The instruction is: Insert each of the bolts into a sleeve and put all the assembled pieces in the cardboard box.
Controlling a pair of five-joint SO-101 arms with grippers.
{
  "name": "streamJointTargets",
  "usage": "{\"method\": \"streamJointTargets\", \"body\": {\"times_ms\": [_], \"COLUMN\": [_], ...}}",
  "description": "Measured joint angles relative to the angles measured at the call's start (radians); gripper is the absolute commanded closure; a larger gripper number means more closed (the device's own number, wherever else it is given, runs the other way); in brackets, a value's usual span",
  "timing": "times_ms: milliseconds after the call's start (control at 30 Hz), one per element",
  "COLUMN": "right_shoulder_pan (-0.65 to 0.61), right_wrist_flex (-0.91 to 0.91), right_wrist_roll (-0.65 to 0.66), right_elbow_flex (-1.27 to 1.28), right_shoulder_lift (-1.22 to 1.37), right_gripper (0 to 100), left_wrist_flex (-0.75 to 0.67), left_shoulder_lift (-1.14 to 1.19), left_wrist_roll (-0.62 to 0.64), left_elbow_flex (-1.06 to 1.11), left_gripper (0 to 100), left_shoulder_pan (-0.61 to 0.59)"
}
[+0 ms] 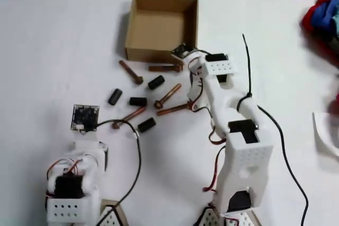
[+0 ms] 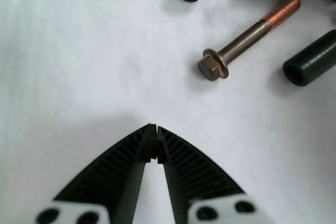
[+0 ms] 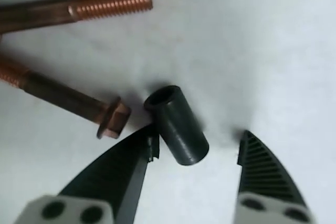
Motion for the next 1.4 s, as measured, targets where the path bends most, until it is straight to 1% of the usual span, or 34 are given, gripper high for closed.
{"method": "streamJointTargets", "body": {"times_ms": [233, 300, 433, 500, 667, 733, 800, 867, 900, 1000, 1033, 1067, 1133, 1400], "right_shoulder_pan": [0.0, 0.0, -0.011, -0.029, -0.066, -0.069, -0.069, -0.069, -0.069, -0.069, -0.068, -0.068, -0.068, -0.068], "right_wrist_flex": [0.0, 0.0, 0.021, 0.028, 0.028, 0.028, 0.023, 0.023, 0.023, 0.021, 0.015, 0.012, 0.011, 0.017], "right_wrist_roll": [0.0, 0.005, 0.037, 0.052, 0.072, 0.072, 0.072, 0.072, 0.072, 0.072, 0.072, 0.072, 0.072, 0.072], "right_elbow_flex": [-0.011, -0.014, -0.034, -0.043, -0.052, -0.057, -0.061, -0.068, -0.069, -0.091, -0.097, -0.104, -0.106, -0.107], "right_shoulder_lift": [0.005, 0.005, 0.008, 0.009, 0.018, 0.028, 0.04, 0.048, 0.049, 0.058, 0.058, 0.06, 0.063, 0.064], "right_gripper": [77.2, 77.2, 77.2, 77.2, 77.5, 77.6, 77.6, 78.6, 81.3, 97.8, 98.5, 96.1, 98.3, 97.8], "left_wrist_flex": [-0.204, -0.222, -0.222, -0.222, -0.226, -0.226, -0.226, -0.227, -0.235, -0.244, -0.244, -0.244, -0.244, -0.244], "left_shoulder_lift": [0.0, 0.0, 0.002, 0.002, 0.002, 0.002, 0.002, 0.002, 0.002, 0.002, 0.002, 0.002, 0.002, 0.002], "left_wrist_roll": [-0.002, -0.002, -0.02, -0.098, -0.381, -0.456, -0.496, -0.505, -0.509, -0.512, -0.512, -0.512, -0.512, -0.512], "left_elbow_flex": [0.0, 0.0, 0.0, 0.0, 0.0, 0.0, 0.0, 0.0, 0.0, 0.0, 0.0, 0.0, 0.0, 0.0], "left_gripper": [97, 96, 96, 96, 96, 96, 97, 97, 97, 97, 97, 97, 97, 96], "left_shoulder_pan": [-0.002, -0.002, -0.052, -0.089, -0.14, -0.14, -0.14, -0.14, -0.14, -0.14, -0.14, -0.14, -0.14, -0.14]}}
